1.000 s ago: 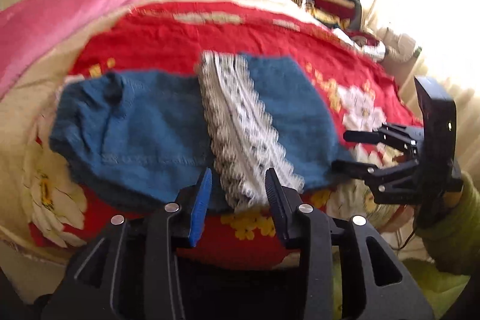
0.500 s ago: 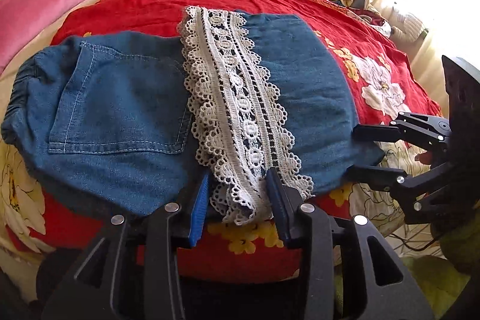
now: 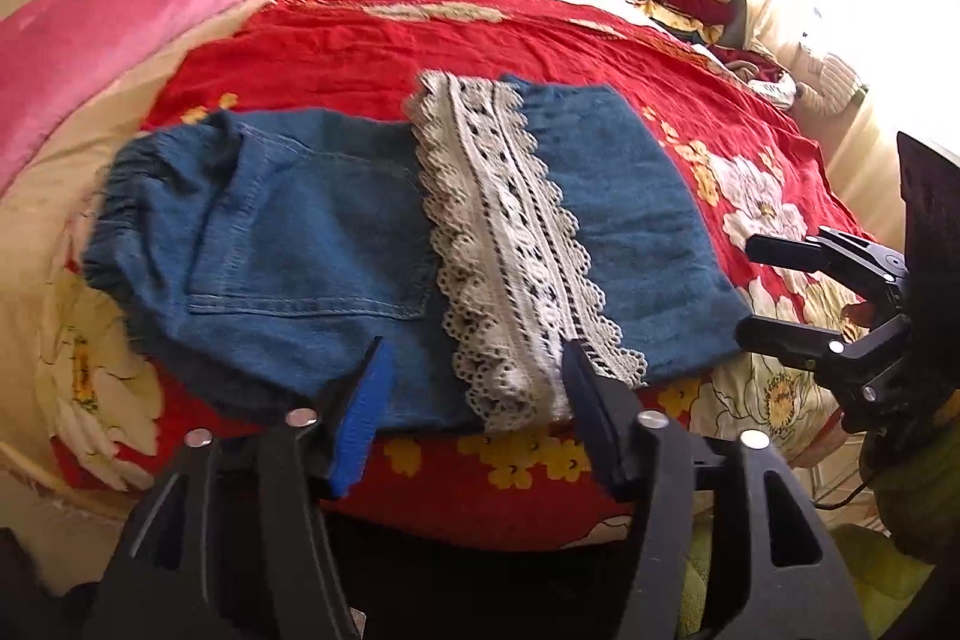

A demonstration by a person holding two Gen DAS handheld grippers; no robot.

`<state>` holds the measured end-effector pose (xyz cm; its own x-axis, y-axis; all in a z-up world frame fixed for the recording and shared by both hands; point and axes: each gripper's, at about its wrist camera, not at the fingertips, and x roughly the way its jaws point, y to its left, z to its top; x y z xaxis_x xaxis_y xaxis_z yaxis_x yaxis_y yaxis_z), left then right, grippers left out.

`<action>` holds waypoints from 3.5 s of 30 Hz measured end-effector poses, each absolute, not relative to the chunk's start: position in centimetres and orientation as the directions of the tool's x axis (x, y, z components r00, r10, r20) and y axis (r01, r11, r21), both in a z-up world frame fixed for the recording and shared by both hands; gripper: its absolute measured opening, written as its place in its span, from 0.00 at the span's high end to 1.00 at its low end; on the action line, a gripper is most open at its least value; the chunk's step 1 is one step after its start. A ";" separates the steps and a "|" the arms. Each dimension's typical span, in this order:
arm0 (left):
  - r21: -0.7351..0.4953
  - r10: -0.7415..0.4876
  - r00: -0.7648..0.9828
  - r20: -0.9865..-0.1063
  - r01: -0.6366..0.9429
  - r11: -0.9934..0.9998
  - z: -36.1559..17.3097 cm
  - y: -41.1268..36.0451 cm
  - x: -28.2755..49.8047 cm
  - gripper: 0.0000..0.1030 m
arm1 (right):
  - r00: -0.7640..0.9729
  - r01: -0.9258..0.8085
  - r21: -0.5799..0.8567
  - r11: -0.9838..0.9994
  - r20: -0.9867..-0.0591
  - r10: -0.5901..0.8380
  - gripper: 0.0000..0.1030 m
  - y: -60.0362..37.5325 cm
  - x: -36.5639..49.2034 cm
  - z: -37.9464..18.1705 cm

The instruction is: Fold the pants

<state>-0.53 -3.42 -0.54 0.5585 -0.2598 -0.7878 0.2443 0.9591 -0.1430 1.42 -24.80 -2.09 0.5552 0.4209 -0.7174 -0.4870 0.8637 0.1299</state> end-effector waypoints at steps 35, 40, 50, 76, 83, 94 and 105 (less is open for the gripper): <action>-0.097 -0.050 0.642 -0.765 -0.038 0.995 2.4 8.9 -2.4 0.08 | 0.615 -0.533 0.102 0.840 -0.635 0.467 0.09 -19.9 5.8 5.6; -0.143 -0.075 0.637 -0.767 -0.057 0.988 1.4 10.4 -2.4 0.08 | 0.591 -0.576 0.091 0.813 -0.640 0.490 0.09 -16.7 8.0 6.1; -0.317 -0.255 0.596 -0.761 0.001 0.949 -0.8 9.9 -0.8 0.10 | 0.515 -0.657 0.086 0.749 -0.674 0.529 0.09 -10.8 12.2 5.9; -0.489 -0.390 0.579 -0.716 -0.017 0.872 -5.2 10.4 2.6 0.69 | 0.102 -0.836 0.187 0.516 -0.870 0.482 0.12 3.5 19.7 -2.2; -0.526 -0.412 0.595 -0.690 -0.022 0.850 -5.3 11.1 2.5 0.50 | 0.042 -0.838 0.276 0.472 -0.828 0.560 0.64 2.2 19.2 -1.6; -0.638 -0.508 0.621 -0.597 0.017 0.770 -3.9 9.4 3.0 0.20 | 0.102 -0.811 0.367 0.456 -0.678 0.728 0.71 -7.4 17.9 3.8; -0.706 -0.661 0.576 -0.481 0.193 0.682 -0.1 2.8 5.0 0.28 | 0.191 -0.795 0.382 0.472 -0.581 0.791 0.64 -13.9 16.6 5.8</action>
<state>5.00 2.78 -0.14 0.5763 -0.6608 -0.4808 0.1925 0.6816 -0.7060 16.56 -13.86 5.79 0.1914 0.7911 -0.5809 -0.7946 0.4724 0.3815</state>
